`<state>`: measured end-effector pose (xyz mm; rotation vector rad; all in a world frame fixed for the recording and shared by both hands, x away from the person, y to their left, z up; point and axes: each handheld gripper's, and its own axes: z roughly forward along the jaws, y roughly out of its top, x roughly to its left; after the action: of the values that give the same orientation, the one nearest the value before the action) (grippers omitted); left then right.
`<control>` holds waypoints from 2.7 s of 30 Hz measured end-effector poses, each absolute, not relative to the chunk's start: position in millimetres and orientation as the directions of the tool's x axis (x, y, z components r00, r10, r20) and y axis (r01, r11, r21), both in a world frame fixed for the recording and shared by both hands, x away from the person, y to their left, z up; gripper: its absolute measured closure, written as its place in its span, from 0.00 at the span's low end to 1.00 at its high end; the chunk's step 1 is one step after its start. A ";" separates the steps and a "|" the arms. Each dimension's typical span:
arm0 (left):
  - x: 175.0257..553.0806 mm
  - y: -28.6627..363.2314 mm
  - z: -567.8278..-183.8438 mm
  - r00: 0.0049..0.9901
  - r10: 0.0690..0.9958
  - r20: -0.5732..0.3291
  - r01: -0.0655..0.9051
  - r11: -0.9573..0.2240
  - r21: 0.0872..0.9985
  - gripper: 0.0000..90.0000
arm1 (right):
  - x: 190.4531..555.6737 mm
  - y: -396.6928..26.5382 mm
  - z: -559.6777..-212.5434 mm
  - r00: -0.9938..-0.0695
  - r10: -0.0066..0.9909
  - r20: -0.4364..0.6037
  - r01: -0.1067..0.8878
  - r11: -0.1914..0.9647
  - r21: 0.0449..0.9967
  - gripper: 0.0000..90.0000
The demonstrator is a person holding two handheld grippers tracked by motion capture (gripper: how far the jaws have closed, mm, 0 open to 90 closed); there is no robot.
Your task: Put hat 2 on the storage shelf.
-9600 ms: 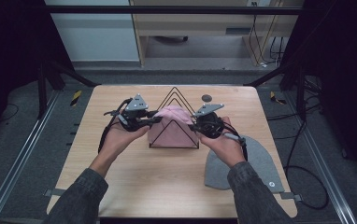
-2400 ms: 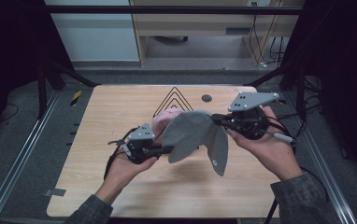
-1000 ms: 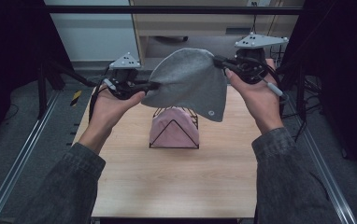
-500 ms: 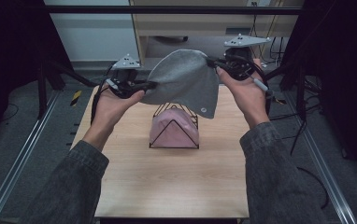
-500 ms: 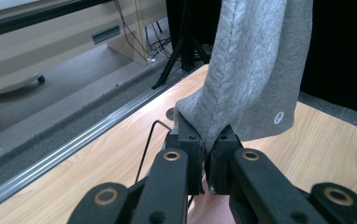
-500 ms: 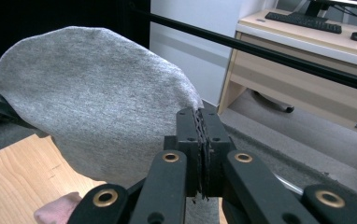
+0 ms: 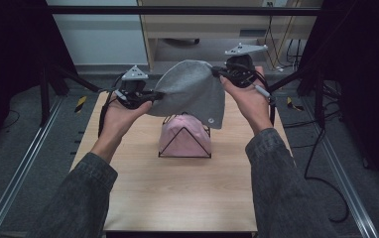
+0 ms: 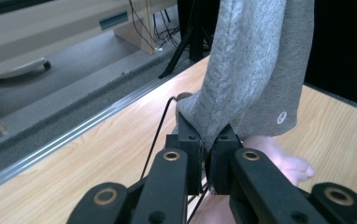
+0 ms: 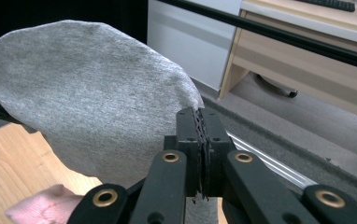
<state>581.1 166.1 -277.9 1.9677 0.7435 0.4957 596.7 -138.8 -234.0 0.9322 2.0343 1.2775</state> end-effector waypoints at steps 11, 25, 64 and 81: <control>589.3 170.6 -302.7 0.721 0.692 0.016 0.336 -0.370 0.866 0.96 | 604.4 -131.1 -259.2 -0.610 0.786 -0.097 0.294 0.339 0.894 0.98; 591.9 165.5 -316.9 0.720 0.693 0.013 0.353 -0.383 0.854 0.96 | 606.1 -130.1 -270.6 -0.611 0.785 -0.106 0.308 0.358 0.881 0.98; 600.1 176.8 -377.9 0.702 0.712 -0.032 0.431 -0.388 0.815 0.95 | 612.2 -115.3 -330.7 -0.630 0.769 -0.104 0.377 0.421 0.825 0.98; 605.1 180.1 -395.4 0.687 0.724 -0.059 0.475 -0.386 0.791 0.94 | 614.5 -112.2 -345.1 -0.634 0.768 -0.086 0.410 0.428 0.805 0.98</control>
<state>605.1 180.1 -395.4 2.0562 0.9193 0.3767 614.5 -112.2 -345.1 0.9972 2.2420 1.0837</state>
